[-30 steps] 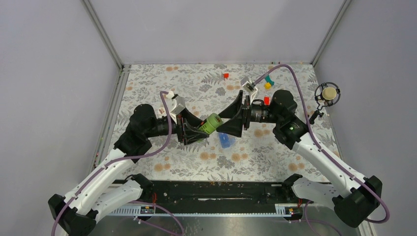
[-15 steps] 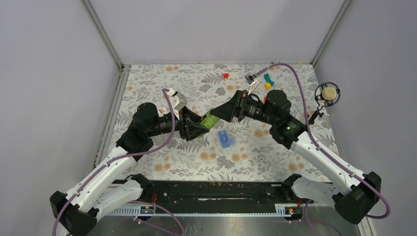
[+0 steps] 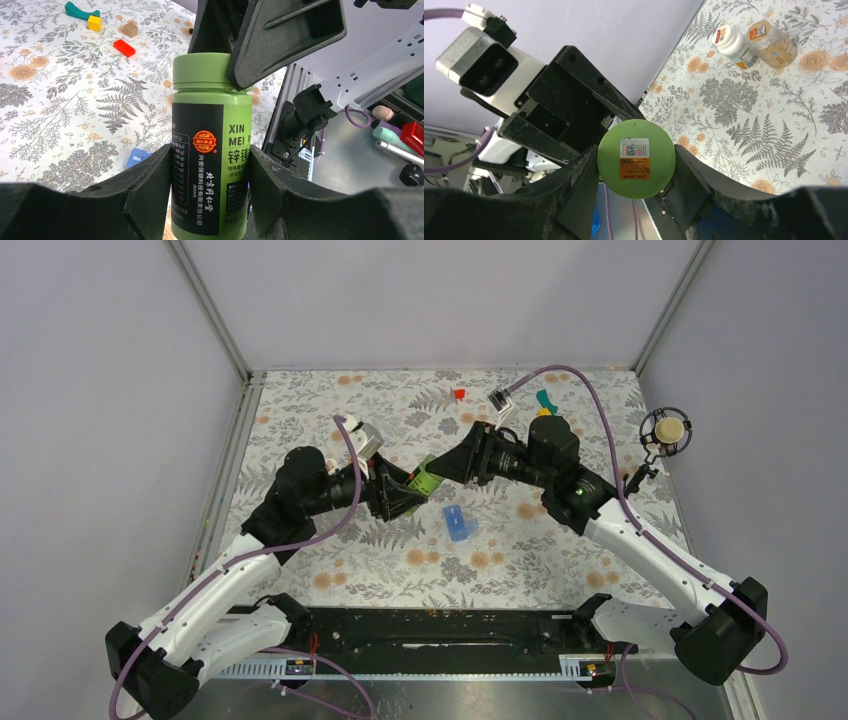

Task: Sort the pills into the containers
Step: Unscrew the lid of the pill bottle.

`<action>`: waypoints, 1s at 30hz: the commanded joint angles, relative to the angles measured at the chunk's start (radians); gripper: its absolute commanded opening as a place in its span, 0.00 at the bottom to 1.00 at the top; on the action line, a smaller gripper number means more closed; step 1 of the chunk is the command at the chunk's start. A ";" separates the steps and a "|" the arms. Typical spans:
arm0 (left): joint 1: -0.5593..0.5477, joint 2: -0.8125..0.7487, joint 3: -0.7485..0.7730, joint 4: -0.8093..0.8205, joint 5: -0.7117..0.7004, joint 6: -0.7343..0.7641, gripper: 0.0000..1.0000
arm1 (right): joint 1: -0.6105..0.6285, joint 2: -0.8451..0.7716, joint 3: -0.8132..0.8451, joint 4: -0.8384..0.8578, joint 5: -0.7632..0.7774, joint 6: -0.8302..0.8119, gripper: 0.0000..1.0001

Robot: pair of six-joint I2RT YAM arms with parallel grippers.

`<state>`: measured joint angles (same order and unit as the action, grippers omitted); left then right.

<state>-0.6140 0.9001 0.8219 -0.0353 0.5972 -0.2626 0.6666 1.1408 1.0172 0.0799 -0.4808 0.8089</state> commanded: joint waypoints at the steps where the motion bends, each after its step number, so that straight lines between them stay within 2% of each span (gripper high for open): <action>1: 0.000 -0.037 0.002 0.079 0.026 -0.011 0.00 | 0.000 -0.028 0.018 0.065 -0.095 -0.128 0.35; 6: 0.000 -0.075 -0.010 0.084 0.110 -0.008 0.00 | -0.012 -0.051 -0.043 0.208 -0.405 -0.306 0.33; 11: 0.000 -0.077 -0.016 0.116 0.216 -0.023 0.00 | -0.036 -0.044 -0.023 0.195 -0.564 -0.378 0.30; 12: 0.000 -0.078 -0.017 0.118 0.225 -0.025 0.00 | -0.041 -0.037 -0.015 0.195 -0.600 -0.380 0.25; 13: 0.001 -0.079 -0.015 0.120 0.229 -0.027 0.00 | -0.048 -0.032 -0.006 0.194 -0.622 -0.381 0.11; 14: 0.000 -0.079 -0.016 0.120 0.232 -0.026 0.00 | -0.053 -0.025 0.001 0.195 -0.622 -0.374 0.04; 15: 0.000 -0.079 -0.018 0.121 0.229 -0.026 0.00 | -0.055 -0.022 0.007 0.194 -0.589 -0.364 0.07; 16: 0.000 -0.081 -0.019 0.124 0.223 -0.026 0.00 | -0.056 -0.020 0.012 0.185 -0.521 -0.358 0.26; 17: 0.000 -0.080 -0.023 0.130 0.212 -0.024 0.00 | -0.055 -0.020 0.011 0.187 -0.438 -0.332 0.56; 18: 0.000 -0.079 -0.026 0.135 0.198 -0.023 0.00 | -0.054 -0.017 0.000 0.213 -0.346 -0.290 0.82; 19: 0.000 -0.077 -0.028 0.142 0.176 -0.023 0.00 | -0.054 -0.013 -0.020 0.247 -0.277 -0.244 0.97; 23: 0.001 -0.060 -0.028 0.146 0.103 -0.020 0.00 | -0.046 0.010 -0.059 0.282 -0.138 -0.109 0.99; 27: 0.001 -0.048 -0.026 0.131 0.031 -0.014 0.00 | -0.009 0.013 -0.037 0.183 -0.069 -0.101 0.99; 30: 0.000 -0.041 -0.029 0.139 -0.001 -0.021 0.00 | -0.001 0.008 -0.037 0.176 -0.058 -0.073 0.87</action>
<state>-0.6147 0.8581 0.7910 0.0177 0.6708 -0.2871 0.6430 1.1568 0.9653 0.2623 -0.6144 0.6773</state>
